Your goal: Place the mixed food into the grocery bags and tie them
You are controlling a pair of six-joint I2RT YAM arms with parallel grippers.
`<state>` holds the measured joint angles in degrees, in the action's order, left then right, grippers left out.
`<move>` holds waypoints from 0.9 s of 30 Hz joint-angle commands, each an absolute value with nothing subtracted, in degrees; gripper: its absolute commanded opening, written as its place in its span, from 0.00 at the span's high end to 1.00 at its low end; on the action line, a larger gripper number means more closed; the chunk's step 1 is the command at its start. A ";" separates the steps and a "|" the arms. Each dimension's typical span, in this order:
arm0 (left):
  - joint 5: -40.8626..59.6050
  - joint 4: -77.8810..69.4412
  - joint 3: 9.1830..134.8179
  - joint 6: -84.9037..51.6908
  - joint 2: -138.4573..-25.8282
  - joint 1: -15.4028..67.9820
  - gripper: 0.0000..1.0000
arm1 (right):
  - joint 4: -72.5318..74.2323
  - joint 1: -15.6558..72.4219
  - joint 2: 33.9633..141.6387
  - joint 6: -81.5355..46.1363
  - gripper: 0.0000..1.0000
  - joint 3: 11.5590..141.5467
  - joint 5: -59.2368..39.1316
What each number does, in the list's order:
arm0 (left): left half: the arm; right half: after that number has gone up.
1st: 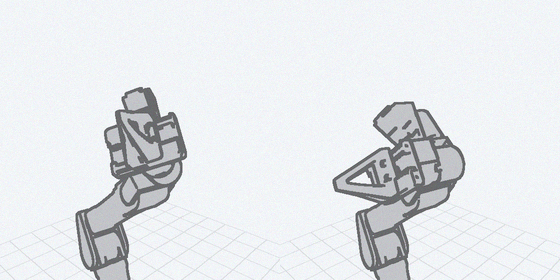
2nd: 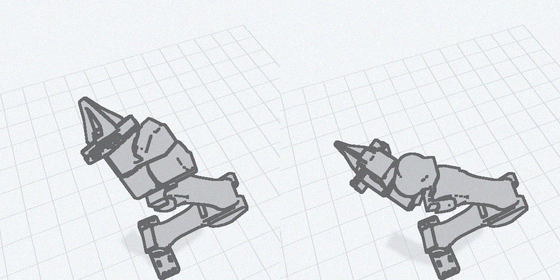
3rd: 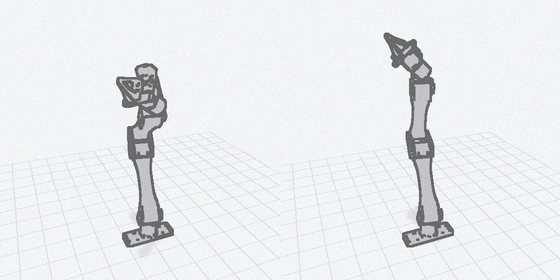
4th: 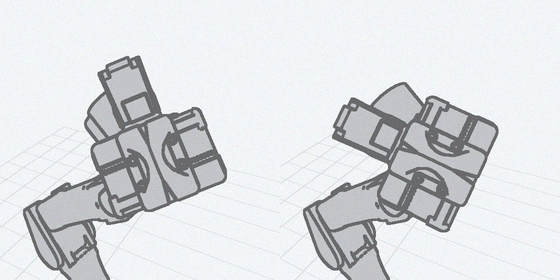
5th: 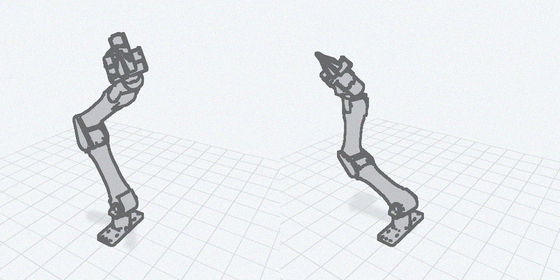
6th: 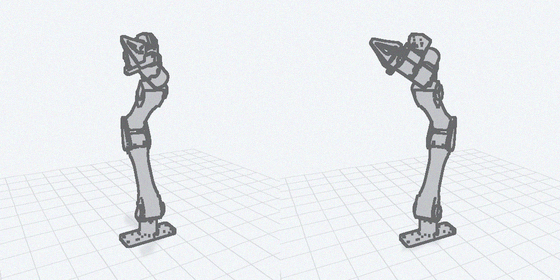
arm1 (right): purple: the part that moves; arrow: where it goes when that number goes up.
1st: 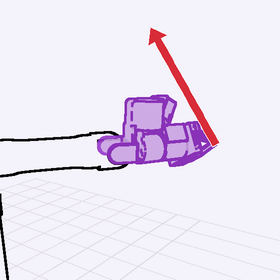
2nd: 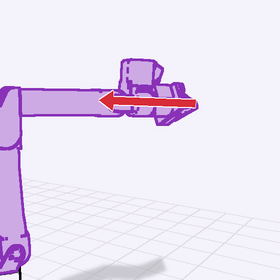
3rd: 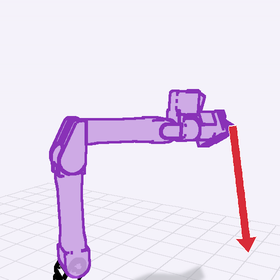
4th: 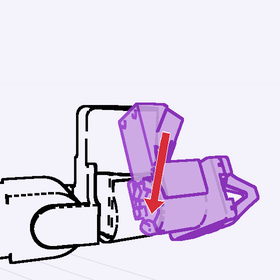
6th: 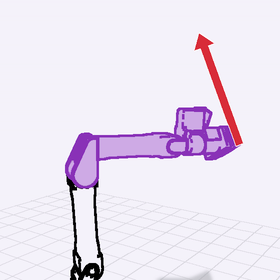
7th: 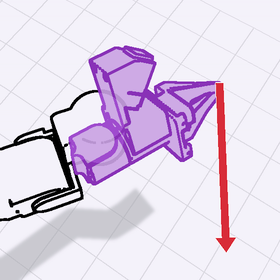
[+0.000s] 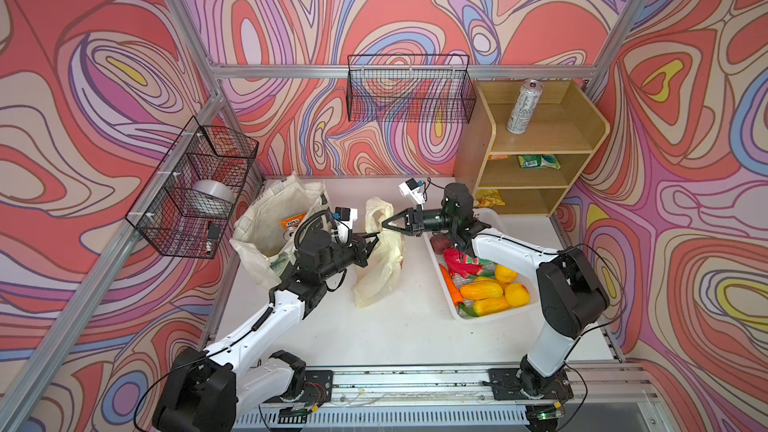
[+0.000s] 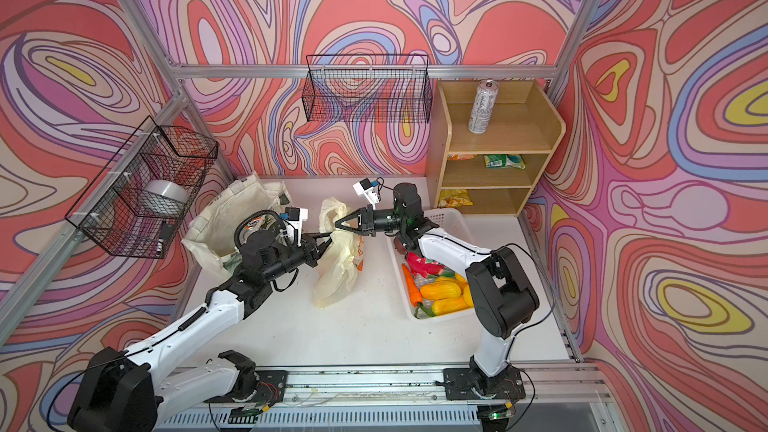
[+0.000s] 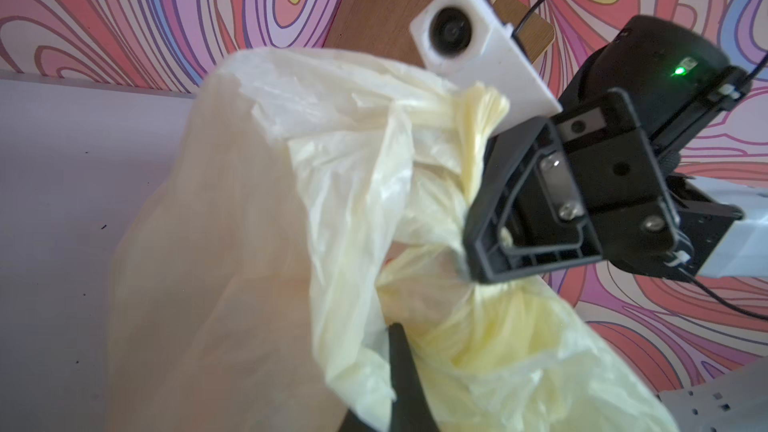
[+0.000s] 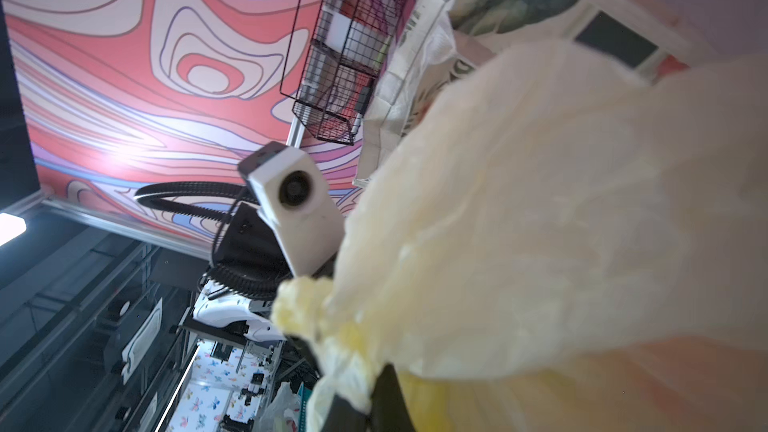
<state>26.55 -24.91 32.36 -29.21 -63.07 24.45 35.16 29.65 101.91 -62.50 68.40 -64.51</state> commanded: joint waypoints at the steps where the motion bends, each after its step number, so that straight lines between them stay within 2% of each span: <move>1: 26.24 -28.55 30.07 -31.29 -64.73 25.87 1.00 | 57.35 29.41 105.52 -74.26 1.00 68.86 -70.35; 7: 25.75 -35.60 32.73 -32.76 -72.02 28.81 1.00 | 85.35 29.36 113.68 -96.47 1.00 71.36 -71.49; 11: 25.67 -38.88 36.58 -33.82 -76.91 29.54 1.00 | 85.25 29.30 114.21 -96.60 1.00 72.32 -72.60; 15: 19.60 -40.45 36.90 -33.79 -77.09 29.40 1.00 | 85.25 29.02 113.02 -96.75 1.00 72.61 -74.90; 27: 6.28 -41.61 30.45 -36.04 -66.60 26.26 1.00 | 85.32 26.13 108.54 -94.92 1.00 67.85 -77.33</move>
<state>11.55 -39.00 31.51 -34.50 -68.47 27.66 83.02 26.13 110.52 -95.37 68.58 -75.77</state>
